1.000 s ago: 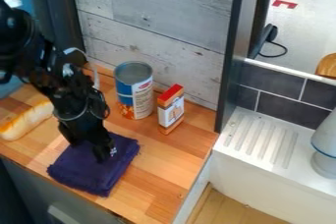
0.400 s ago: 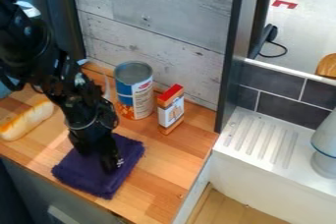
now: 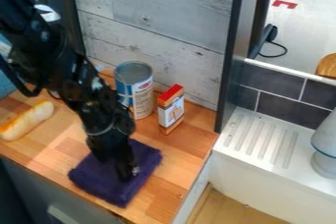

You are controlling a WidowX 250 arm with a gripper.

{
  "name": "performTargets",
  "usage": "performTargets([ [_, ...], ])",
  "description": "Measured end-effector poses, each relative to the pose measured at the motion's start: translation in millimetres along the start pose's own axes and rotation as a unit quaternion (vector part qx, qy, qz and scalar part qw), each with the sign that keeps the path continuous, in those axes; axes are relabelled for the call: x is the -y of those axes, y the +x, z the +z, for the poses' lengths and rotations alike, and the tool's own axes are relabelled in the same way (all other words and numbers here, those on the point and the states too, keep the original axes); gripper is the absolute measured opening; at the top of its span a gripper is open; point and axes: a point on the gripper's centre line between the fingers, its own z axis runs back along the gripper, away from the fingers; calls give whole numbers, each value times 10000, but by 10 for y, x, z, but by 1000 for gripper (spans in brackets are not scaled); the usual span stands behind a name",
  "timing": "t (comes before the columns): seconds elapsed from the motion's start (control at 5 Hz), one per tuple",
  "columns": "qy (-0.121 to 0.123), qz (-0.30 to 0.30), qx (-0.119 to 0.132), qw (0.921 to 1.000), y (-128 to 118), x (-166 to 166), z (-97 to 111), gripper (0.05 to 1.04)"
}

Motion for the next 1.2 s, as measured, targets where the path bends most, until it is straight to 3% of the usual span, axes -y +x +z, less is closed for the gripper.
performTargets([
  [0.4,-293,-391,19,9988,164,494,11,1000],
  [0.8,-281,-363,180,9988,221,556,12,1000],
  [1.0,-200,-181,647,9975,229,441,381,1000],
  [1.2,-131,114,1217,9924,165,302,939,1000],
])
